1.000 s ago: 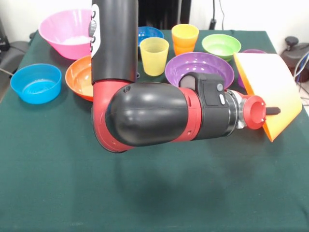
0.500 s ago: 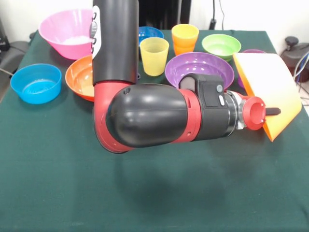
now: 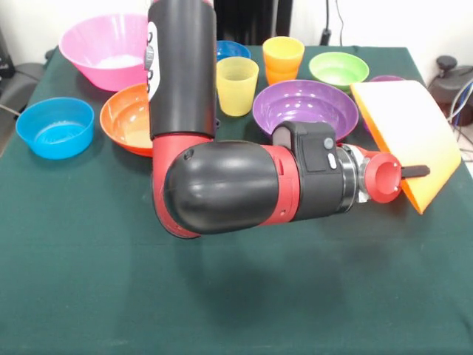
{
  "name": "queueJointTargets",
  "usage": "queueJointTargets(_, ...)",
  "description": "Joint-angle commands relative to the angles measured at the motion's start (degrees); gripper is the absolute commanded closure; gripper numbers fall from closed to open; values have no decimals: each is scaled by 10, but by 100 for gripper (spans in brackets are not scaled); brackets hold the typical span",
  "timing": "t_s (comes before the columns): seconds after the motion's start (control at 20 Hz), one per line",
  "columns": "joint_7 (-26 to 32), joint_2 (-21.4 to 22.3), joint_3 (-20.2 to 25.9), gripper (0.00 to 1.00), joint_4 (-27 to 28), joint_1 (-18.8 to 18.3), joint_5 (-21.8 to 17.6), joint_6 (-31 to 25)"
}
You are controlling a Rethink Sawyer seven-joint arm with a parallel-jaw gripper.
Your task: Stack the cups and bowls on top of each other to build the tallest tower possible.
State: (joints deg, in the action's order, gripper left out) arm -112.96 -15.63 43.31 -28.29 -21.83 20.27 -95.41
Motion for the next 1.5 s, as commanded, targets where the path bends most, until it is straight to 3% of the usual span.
queueJointTargets(0.05,-8,-46,30,100,-39,9,20,-70)
queueJointTargets(0.3,-15,-51,47,100,-47,10,46,-93)
queueJointTargets(0.75,-3,-67,73,100,-44,25,73,-68)
queueJointTargets(1.5,21,-89,86,100,-5,31,37,-61)
